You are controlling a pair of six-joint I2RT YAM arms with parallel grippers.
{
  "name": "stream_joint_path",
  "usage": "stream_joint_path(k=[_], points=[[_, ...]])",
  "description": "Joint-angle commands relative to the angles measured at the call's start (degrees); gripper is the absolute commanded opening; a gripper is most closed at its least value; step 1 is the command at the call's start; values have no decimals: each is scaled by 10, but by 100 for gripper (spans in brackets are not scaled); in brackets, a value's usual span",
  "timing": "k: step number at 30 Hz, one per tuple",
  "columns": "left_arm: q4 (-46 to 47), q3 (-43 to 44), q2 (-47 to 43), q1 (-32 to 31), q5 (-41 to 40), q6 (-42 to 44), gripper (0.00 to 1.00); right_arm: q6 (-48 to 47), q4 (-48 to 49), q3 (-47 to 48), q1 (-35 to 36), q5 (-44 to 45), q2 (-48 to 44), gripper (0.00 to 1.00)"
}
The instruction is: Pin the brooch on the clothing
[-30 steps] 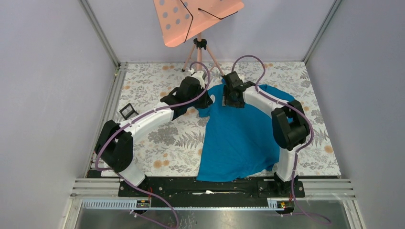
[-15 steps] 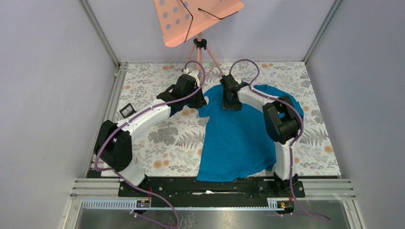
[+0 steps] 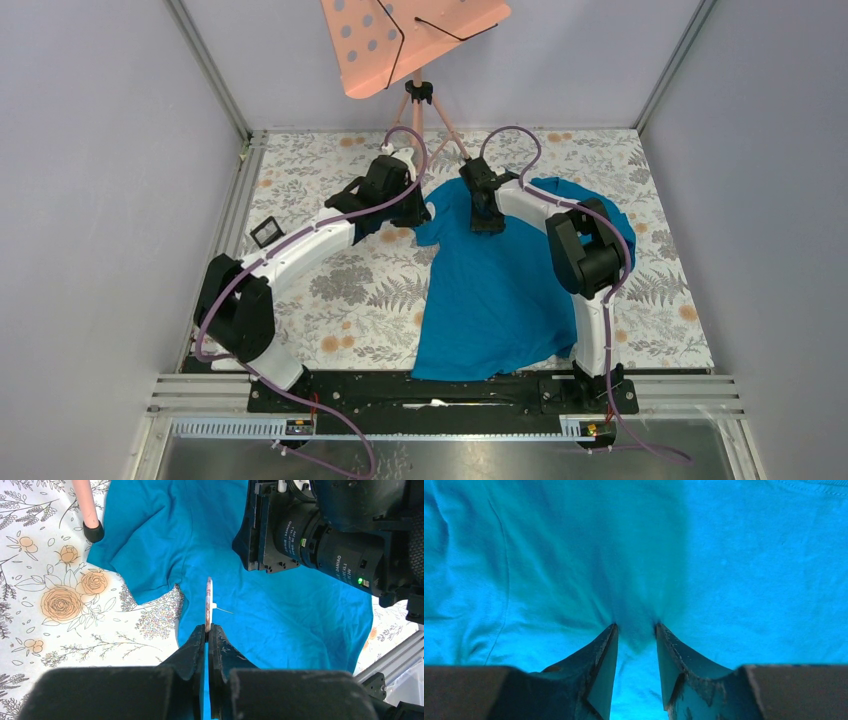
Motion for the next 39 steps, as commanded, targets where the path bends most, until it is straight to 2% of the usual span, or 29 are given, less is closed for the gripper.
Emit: stream_joint_path(k=[1,4,11,15,17,19,23,25,35,39], points=[[9,9,-36,4,8,2,0,0,-24,11,-3,11,12,40],[7,6,-37,4,10,2,0,0,-21,11,-3,4,12,35],[9,18,-14,4,23,3,0,-9,-18,11,-3,-7,8,6],[3,48,27,4,25,1,0,-22,-10,16,-3,-12,-4,1],[3,67,55,4,27,-4,0,-23,-6,23,-5,-22,-8,1],[3,89,83,2,27,-11,0,-22,-4,29,-6,-34,-9,6],[1,131,135,-6,30,-25,0,-17,-4,29,-9,-37,-23,33],[1,148,153,-11,31,-29,0,-19,-4,26,-11,-37,-32,37],[1,183,207,-31,27,-40,0,-30,7,-10,-23,-34,-66,41],[-7,203,233,-35,27,-51,0,-37,7,-9,-27,-44,-55,37]])
